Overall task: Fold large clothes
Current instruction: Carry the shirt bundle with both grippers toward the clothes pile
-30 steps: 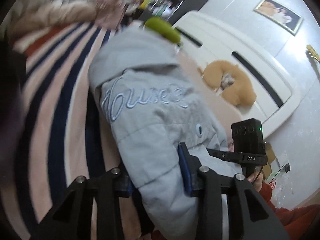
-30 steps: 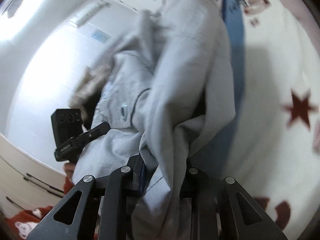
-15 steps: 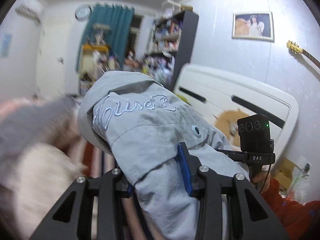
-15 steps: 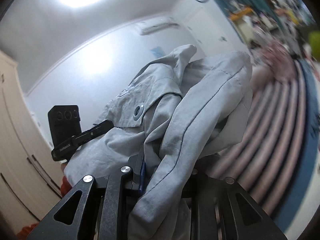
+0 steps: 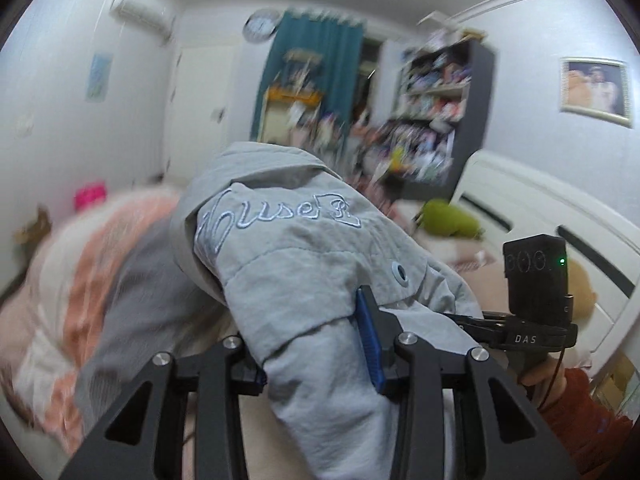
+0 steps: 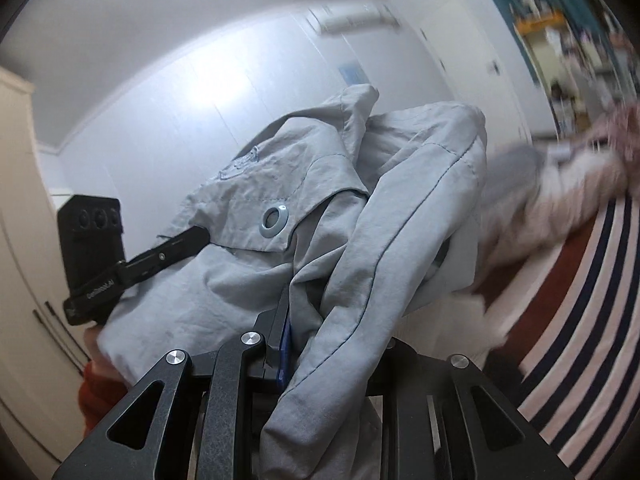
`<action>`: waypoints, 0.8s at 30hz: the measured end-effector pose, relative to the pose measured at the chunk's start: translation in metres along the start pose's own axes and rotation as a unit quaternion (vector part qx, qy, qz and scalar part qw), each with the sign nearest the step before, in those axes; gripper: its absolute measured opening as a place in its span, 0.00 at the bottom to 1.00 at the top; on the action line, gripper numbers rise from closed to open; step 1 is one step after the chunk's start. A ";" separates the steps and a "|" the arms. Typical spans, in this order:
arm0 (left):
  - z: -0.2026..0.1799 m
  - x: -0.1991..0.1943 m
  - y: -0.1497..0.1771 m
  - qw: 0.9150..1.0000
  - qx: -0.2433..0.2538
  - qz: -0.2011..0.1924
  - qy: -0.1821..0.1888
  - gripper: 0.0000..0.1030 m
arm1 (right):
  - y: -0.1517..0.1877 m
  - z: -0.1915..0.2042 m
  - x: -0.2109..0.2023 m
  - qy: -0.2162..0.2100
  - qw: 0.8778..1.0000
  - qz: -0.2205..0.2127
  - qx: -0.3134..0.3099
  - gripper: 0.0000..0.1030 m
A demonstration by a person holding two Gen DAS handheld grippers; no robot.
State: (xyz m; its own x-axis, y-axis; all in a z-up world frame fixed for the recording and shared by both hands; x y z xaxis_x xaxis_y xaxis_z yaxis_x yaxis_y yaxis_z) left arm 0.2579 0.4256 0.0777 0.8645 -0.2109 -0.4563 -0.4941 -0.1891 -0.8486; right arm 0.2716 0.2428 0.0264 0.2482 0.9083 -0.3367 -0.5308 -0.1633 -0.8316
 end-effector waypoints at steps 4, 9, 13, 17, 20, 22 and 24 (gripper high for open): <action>0.054 0.043 0.054 0.998 -0.024 0.061 0.003 0.41 | 0.054 -0.031 0.071 0.008 0.996 0.080 0.031 0.16; 0.080 0.052 0.079 0.996 -0.063 0.057 -0.013 0.71 | 0.064 -0.038 0.086 0.016 0.996 0.087 0.030 0.31; 0.064 0.051 0.082 0.997 -0.046 0.050 -0.035 0.76 | 0.065 -0.039 0.079 0.049 0.994 0.093 0.014 0.37; 0.047 0.048 0.069 0.997 -0.017 0.045 -0.061 0.79 | 0.069 -0.031 0.059 0.054 0.994 0.089 0.017 0.48; 0.046 0.030 0.060 0.996 -0.020 0.028 -0.078 0.79 | 0.065 -0.043 0.050 0.073 0.994 0.083 0.008 0.59; 0.041 0.022 0.056 0.996 -0.022 0.021 -0.090 0.79 | 0.060 -0.052 0.043 0.070 0.994 0.082 0.015 0.59; 0.036 0.014 0.052 0.995 -0.014 0.014 -0.102 0.79 | 0.053 -0.053 0.037 0.068 0.995 0.076 0.021 0.60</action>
State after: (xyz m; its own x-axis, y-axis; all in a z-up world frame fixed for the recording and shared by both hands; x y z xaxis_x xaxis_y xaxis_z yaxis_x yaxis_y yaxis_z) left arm 0.2477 0.4470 0.0173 0.8501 -0.0178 -0.5264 -0.5175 -0.2138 -0.8285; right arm 0.2959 0.2474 -0.0536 0.2685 0.8128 -0.5170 -0.6027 -0.2769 -0.7484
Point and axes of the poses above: each gripper's, at about its wrist camera, not at the fingertips, and x roughly the way its jaws point, z to its left, y to its underside, the point moved 7 cm from there along x, roughly the way its jaws point, and after that the axes turned 4 degrees about -x, right-handed, at the moved point
